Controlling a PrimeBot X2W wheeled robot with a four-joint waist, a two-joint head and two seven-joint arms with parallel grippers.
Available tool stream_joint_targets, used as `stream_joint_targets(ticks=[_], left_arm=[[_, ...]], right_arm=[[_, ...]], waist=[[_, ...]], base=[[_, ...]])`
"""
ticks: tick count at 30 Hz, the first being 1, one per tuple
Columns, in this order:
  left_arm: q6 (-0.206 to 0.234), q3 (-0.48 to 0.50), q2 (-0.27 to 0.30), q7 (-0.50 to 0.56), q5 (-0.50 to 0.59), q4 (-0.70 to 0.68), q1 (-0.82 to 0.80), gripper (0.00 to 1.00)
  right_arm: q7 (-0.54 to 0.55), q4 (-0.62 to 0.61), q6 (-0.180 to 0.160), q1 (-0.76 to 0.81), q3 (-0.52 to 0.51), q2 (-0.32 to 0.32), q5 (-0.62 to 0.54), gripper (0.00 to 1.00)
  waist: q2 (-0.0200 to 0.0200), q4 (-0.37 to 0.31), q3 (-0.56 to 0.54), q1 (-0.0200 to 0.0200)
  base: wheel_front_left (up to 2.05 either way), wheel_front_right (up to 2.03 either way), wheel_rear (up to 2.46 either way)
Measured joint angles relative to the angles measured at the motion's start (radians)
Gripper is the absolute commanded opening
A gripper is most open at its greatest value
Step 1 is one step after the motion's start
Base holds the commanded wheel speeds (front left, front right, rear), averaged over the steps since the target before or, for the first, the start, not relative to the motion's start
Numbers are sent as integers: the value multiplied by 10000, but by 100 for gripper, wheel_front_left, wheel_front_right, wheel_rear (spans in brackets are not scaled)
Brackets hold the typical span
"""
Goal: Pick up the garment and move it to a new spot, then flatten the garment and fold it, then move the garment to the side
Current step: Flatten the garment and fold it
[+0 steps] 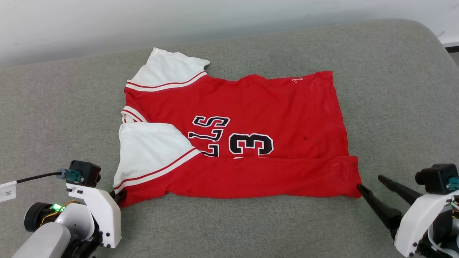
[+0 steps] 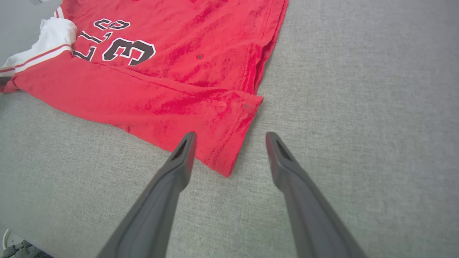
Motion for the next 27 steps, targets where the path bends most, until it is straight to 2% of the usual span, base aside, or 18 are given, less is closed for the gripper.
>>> stream_joint_targets(ticks=[5, 12, 19, 27], left_arm=[[-40, -10, -27, -88, -2, 58, -7, 0], [-105, -40, -169, -345, 2, 213, -24, 0], [-226, -165, -280, -508, 117, 360, -331, 0], [-374, -320, -437, -623, 205, 514, -637, 0]], right_arm=[[2146, -763, 0, 778, -932, 337, -188, 100], [4395, -1469, -2, 1212, -2117, 1478, -1011, 100], [5193, -991, 0, 741, -2456, 2219, -1697, 100], [5354, 134, 0, 140, -2408, 2339, -1906, 100]], waist=[[0, 48, -90, 0], [0, 104, -70, 0], [0, 224, 78, 0], [0, 428, 281, 1]], base=[[0, 0, 0], [0, 0, 0], [0, 0, 0], [0, 0, 0]])
